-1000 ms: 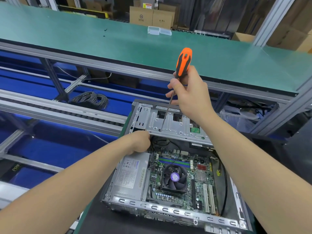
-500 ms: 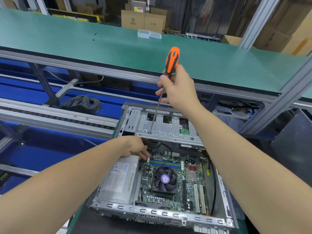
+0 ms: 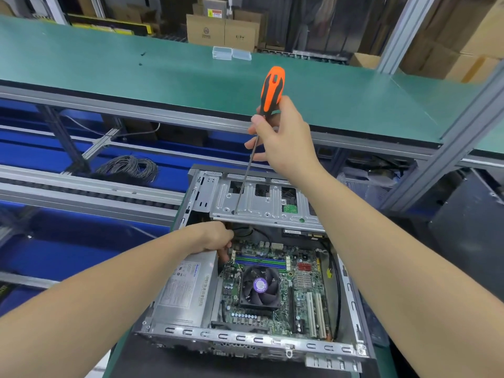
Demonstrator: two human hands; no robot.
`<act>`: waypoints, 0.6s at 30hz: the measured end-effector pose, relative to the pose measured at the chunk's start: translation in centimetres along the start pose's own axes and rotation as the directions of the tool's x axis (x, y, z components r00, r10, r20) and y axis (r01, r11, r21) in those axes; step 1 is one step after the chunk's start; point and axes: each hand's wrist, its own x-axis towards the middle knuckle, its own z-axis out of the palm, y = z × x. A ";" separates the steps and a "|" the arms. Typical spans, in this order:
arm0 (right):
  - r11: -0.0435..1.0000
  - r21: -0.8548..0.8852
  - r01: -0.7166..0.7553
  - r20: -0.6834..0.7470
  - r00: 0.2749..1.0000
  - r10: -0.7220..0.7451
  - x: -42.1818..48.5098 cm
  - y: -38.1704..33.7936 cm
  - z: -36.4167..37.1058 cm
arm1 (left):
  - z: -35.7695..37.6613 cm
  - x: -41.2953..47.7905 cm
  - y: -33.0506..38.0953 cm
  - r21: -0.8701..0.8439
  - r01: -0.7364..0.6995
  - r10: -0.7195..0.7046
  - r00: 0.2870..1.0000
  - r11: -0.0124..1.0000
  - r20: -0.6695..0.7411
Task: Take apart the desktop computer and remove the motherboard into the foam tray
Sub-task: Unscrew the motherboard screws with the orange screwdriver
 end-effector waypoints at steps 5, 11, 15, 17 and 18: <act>0.996 0.004 0.095 -0.013 0.995 -0.095 -1.6 -0.6 -1.2 | -2.3 -2.6 1.0 0.071 -0.113 0.113 0.994 0.991 0.001; 0.989 0.017 0.148 -0.030 0.989 -0.148 -3.4 -1.9 -2.9 | -4.0 -5.4 1.5 -0.828 0.034 0.229 0.954 0.559 0.193; 0.979 0.023 0.202 -0.057 0.978 -0.200 -4.6 -3.1 -4.4 | -3.3 -6.0 1.1 -0.938 0.076 0.270 0.947 0.339 0.174; 0.975 0.028 0.219 -0.068 0.974 -0.217 -5.0 -3.7 -5.2 | -2.8 -6.3 0.8 -0.972 0.093 0.282 0.947 0.216 0.153; 0.974 0.030 0.225 -0.071 0.972 -0.223 -5.2 -3.9 -5.6 | -2.5 -6.3 0.6 -0.982 0.098 0.281 0.949 0.162 0.142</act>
